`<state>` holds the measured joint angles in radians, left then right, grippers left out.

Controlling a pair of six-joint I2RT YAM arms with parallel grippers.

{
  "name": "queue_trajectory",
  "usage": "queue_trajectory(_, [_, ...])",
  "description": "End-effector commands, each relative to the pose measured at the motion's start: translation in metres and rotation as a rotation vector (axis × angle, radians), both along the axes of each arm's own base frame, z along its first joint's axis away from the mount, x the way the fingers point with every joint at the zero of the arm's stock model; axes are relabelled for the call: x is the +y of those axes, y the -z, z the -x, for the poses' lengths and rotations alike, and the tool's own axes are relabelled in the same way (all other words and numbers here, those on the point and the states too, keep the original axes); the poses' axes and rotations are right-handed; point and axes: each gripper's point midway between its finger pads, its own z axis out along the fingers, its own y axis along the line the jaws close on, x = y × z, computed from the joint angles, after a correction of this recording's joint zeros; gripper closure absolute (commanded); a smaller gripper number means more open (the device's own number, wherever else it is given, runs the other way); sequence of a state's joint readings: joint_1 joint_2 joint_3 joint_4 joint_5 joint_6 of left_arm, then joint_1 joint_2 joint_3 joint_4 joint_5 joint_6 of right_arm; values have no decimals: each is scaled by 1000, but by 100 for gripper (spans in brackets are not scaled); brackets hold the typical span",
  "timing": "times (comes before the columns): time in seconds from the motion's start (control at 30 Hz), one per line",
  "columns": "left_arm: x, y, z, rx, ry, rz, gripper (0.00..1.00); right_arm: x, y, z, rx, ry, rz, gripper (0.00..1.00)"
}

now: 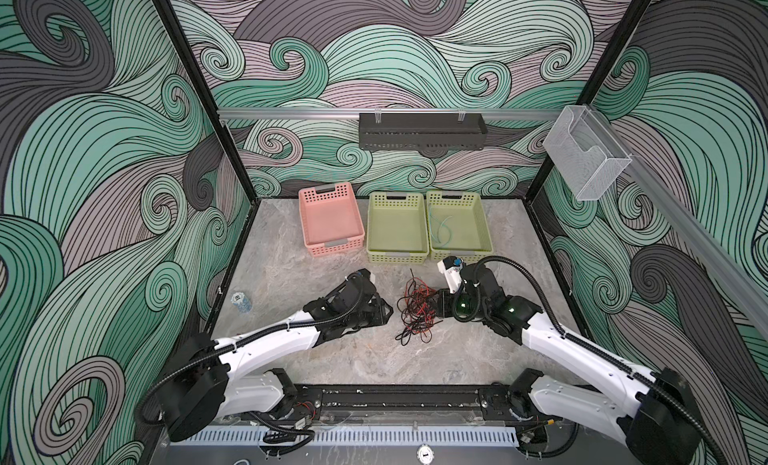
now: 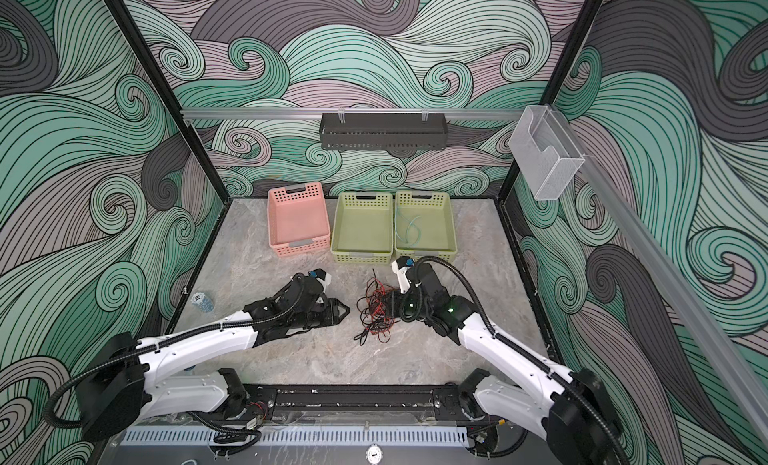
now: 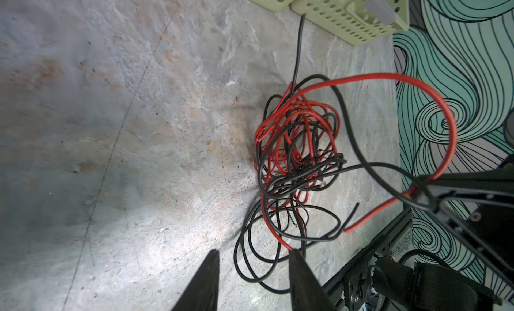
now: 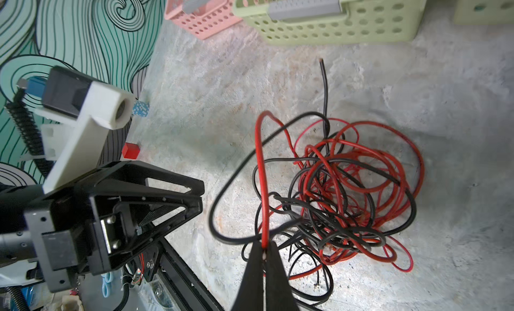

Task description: Untangle the cables

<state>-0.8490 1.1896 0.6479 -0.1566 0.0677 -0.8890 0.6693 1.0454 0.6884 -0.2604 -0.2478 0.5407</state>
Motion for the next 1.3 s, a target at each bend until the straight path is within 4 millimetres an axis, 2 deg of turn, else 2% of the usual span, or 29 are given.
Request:
queue_trajectory(0.0, [12, -17, -1, -65, -5, -39, 55, -6, -28, -3, -73, 9, 23, 100])
queue_trajectory(0.1, [16, -31, -2, -115, 0, -31, 43, -5, -55, -5, -126, 0, 22, 100])
queue_trajectory(0.23, [10, -60, -8, -199, 41, -22, 27, 3, -107, -8, -218, -32, -11, 100])
queue_trajectory(0.4, [-1, -94, -15, -282, 103, -31, 24, 12, -176, -4, -336, -83, -47, 100])
queue_trajectory(0.6, [-21, -117, -20, -348, 160, 12, 24, 23, -239, 8, -453, -146, -65, 100])
queue_trajectory(0.9, [-58, -128, -14, -428, 239, 76, 24, 43, -292, 4, -557, -192, -82, 100])
queue_trajectory(1.1, [-55, -129, -31, -485, 164, -4, 26, 55, -330, 10, -601, -237, -143, 100])
queue_trajectory(1.27, [-44, -131, -47, -529, 77, -62, 39, 52, -355, 20, -636, -249, -188, 100])
